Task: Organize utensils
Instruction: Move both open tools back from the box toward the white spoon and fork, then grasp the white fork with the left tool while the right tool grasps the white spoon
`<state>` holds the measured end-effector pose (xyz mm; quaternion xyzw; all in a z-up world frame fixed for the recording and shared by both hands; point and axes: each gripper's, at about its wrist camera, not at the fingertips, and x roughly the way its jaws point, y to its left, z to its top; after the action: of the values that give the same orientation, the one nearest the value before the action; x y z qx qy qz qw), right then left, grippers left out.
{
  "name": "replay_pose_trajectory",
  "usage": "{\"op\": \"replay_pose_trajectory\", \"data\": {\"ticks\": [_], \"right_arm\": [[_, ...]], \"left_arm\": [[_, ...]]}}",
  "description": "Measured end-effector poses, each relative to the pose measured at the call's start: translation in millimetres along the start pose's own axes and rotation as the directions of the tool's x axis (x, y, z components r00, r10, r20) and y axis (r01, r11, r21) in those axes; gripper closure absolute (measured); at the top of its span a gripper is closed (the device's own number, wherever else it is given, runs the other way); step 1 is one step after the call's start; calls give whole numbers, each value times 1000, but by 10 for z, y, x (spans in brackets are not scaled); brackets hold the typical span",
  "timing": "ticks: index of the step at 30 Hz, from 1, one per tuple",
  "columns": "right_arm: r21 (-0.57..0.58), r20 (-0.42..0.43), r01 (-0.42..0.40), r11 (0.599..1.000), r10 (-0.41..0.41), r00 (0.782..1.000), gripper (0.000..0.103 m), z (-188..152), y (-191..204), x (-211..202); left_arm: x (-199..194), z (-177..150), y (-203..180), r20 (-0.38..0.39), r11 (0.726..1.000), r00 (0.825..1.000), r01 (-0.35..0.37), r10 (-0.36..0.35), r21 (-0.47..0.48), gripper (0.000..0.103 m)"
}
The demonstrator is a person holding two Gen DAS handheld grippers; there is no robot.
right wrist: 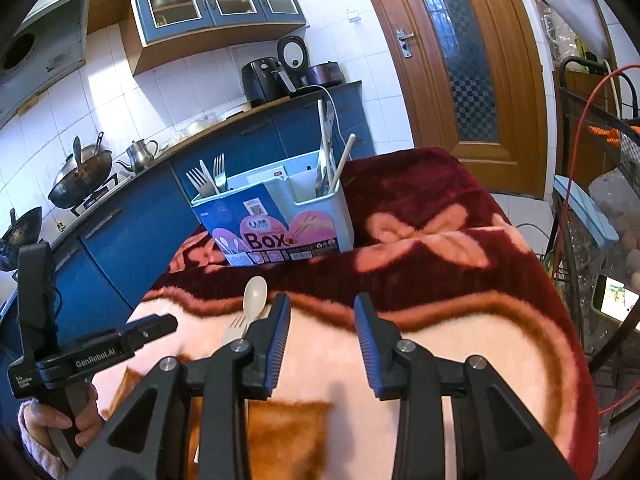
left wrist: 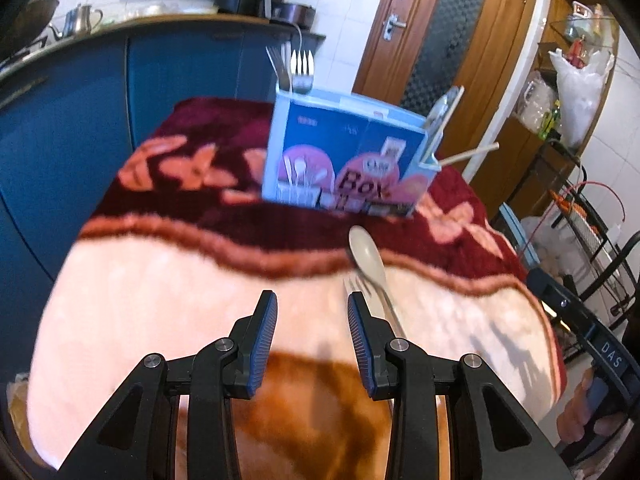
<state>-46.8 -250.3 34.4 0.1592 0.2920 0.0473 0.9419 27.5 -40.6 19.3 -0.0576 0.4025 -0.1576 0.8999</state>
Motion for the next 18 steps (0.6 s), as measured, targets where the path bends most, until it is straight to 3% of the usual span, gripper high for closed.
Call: {"op": "replay_pose_trajectory", "data": {"ticks": [18], "right_arm": [[56,-16,10,998,-9,1000,66,-142,-214,-24]], "left_arm": [[246,-280,-350,-165,997,985,62,-55,37,66]]}}
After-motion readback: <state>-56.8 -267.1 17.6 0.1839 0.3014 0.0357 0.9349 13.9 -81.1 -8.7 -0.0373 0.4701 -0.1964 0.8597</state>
